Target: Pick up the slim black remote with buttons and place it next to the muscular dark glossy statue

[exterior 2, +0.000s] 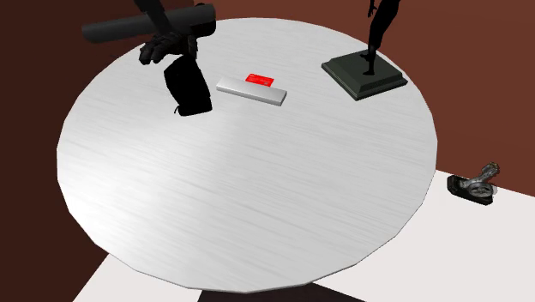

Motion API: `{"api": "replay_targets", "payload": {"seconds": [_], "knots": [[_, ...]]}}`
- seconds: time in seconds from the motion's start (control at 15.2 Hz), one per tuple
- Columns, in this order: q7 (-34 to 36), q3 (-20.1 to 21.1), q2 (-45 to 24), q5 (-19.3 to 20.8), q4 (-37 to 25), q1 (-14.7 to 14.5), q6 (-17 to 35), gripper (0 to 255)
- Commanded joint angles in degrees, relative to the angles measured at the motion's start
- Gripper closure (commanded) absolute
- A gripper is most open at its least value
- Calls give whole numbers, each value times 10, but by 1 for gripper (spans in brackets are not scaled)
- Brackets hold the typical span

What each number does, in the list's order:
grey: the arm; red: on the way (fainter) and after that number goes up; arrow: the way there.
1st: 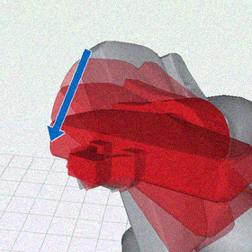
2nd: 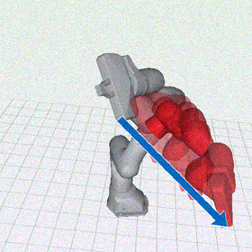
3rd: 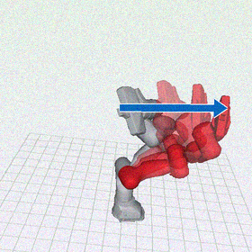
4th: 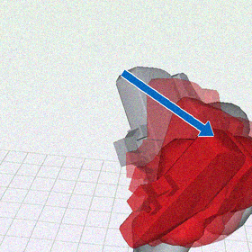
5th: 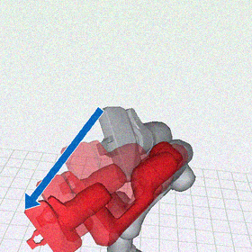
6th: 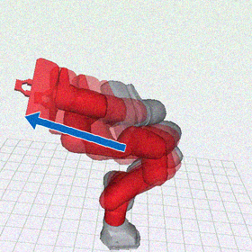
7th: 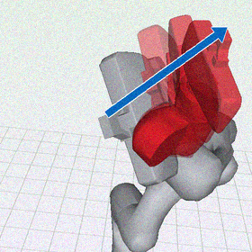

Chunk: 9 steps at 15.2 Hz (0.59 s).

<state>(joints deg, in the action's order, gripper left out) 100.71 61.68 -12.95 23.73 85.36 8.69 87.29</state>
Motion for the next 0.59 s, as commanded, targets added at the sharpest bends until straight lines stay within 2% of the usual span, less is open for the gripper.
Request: {"api": "replay_targets", "payload": {"seconds": [0.0,0.53], "knots": [[0,-1,-8,6,-25,-10,-21,255],[-2,-8,-40,37,-122,-56,-99,255]]}}
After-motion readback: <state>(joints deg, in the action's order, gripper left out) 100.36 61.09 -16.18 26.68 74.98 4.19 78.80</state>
